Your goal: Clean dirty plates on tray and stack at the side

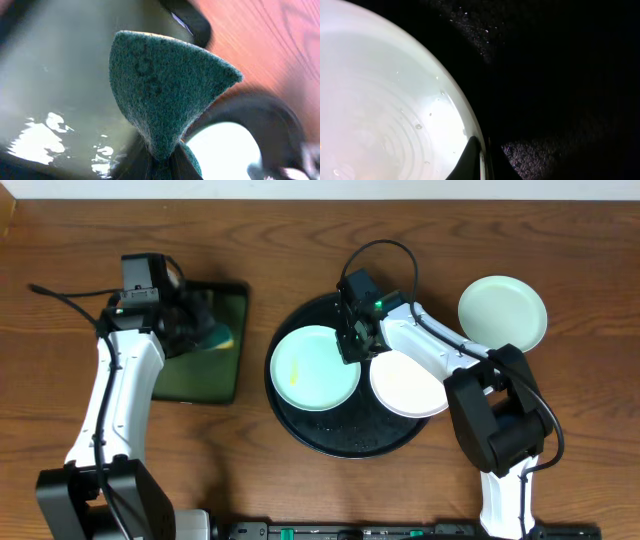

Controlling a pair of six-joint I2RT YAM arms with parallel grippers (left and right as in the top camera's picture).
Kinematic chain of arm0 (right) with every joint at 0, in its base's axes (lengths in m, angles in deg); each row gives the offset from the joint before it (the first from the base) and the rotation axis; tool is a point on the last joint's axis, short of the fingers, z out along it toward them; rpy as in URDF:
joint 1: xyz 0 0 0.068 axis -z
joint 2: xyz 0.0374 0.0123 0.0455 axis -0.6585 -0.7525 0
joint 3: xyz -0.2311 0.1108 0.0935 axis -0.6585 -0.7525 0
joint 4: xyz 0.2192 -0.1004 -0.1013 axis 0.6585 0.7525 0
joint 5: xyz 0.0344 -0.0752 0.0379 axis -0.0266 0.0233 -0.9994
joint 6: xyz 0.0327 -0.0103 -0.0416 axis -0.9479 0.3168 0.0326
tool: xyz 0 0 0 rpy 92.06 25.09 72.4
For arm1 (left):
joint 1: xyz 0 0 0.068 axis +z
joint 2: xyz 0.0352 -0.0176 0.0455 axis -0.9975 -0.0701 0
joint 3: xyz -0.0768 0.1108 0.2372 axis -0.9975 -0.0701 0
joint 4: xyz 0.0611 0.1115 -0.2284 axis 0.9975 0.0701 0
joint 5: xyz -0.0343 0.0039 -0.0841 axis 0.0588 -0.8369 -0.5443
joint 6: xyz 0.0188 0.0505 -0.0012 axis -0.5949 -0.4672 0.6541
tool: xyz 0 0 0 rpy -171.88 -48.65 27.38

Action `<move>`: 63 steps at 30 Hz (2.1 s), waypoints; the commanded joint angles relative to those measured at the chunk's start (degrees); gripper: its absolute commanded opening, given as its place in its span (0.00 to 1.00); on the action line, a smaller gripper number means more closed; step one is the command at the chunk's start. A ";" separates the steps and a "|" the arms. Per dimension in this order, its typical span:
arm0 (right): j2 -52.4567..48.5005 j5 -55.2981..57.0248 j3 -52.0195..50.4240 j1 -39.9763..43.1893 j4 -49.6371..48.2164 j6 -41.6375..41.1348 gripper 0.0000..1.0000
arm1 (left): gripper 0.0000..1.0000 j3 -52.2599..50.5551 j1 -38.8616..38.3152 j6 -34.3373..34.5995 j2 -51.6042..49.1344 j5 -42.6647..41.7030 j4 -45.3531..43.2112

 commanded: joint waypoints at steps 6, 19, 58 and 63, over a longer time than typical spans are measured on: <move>-1.84 0.42 -1.77 -1.55 -0.15 -1.88 0.01 | 0.07 0.52 -9.97 -3.91 0.11 -10.49 5.33; -1.84 0.83 -1.79 -1.55 -0.15 -2.67 0.01 | 0.07 -0.59 -26.29 11.87 -4.20 7.91 2.84; -1.84 1.22 -2.67 -1.55 -1.03 -2.67 0.01 | 0.07 -1.53 -29.75 9.75 -13.79 2.27 -3.17; -1.84 1.20 -2.67 -1.55 -1.01 -2.67 0.01 | 0.08 -5.20 -30.32 9.90 -13.81 2.12 -8.55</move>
